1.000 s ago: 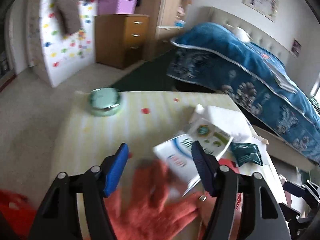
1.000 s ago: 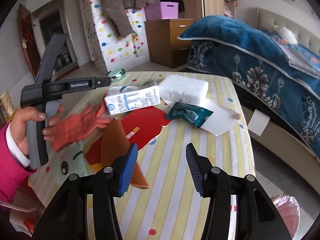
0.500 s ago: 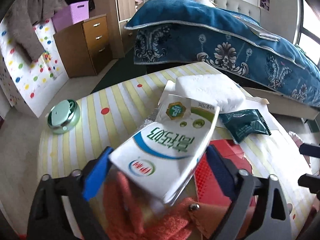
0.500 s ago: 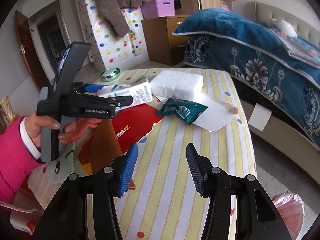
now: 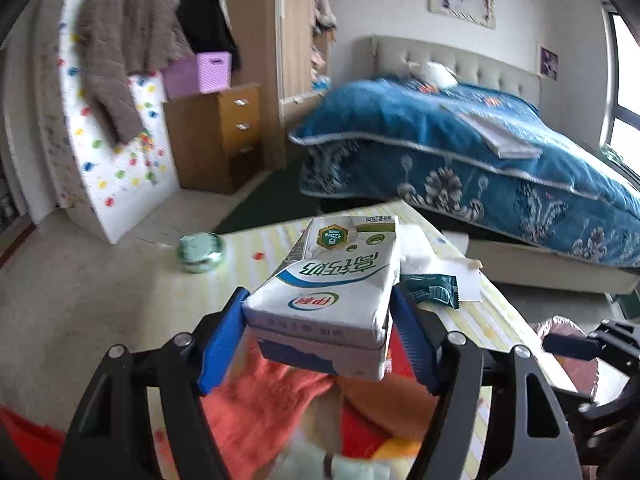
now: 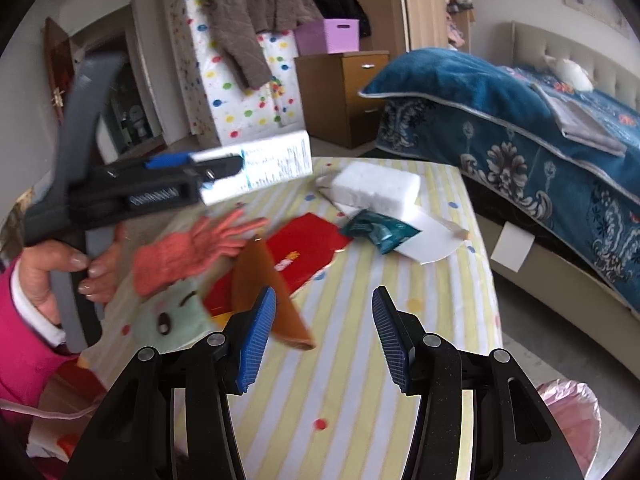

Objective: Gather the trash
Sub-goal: 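Grasp the mint-green card with the right tool while the left tool holds the carton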

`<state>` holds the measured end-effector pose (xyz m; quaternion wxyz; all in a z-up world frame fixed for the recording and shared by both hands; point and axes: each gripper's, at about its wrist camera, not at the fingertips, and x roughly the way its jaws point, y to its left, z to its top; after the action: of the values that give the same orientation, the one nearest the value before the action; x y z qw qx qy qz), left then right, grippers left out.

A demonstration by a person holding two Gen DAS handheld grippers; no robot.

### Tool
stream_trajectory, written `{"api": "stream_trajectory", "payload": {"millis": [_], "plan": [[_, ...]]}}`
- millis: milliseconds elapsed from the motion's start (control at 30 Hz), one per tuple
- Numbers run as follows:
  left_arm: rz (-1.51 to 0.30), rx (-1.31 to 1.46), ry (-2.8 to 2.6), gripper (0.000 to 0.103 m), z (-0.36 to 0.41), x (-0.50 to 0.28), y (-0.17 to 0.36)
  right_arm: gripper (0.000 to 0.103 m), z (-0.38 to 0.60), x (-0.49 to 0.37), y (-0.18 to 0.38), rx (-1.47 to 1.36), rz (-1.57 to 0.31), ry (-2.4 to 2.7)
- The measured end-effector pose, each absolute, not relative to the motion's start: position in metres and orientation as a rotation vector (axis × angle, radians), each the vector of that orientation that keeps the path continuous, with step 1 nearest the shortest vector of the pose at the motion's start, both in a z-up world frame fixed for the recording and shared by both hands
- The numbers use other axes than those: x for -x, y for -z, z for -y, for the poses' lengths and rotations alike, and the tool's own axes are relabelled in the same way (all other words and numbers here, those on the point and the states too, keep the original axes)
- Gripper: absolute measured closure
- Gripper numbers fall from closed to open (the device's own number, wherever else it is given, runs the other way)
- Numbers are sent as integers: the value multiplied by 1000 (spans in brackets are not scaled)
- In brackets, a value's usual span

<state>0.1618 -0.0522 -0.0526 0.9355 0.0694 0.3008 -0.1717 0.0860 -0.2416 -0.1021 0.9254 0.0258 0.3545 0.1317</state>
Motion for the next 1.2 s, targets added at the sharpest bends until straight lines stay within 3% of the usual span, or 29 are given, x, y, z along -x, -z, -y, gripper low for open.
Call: {"api": "stream_trajectory", "payload": {"millis": [267,367,533,967,1000,1067,1100,1200], "plan": [[-561,-81,202,33,-11,-99,40,50,178,-72,107,27,-780,-425],[-582,-27,152,33,-39,-88,48,45,151,-76,115,58,-814,-478],[-608,33,94,33,-76,-82,59,25,106,-82,128,137,-845,-516],[-620,89,77,33,-107,-81,72,25,47,-95,163,281,-896,-494],[-622,92,77,33,-108,-81,73,28,48,-93,163,277,-888,-480],[-621,91,74,33,-109,-79,73,42,54,-93,160,267,-889,-448],[-619,92,74,33,-110,-79,72,54,56,-95,160,259,-893,-451],[-611,86,76,33,-107,-76,68,72,63,-92,150,214,-877,-465]]}}
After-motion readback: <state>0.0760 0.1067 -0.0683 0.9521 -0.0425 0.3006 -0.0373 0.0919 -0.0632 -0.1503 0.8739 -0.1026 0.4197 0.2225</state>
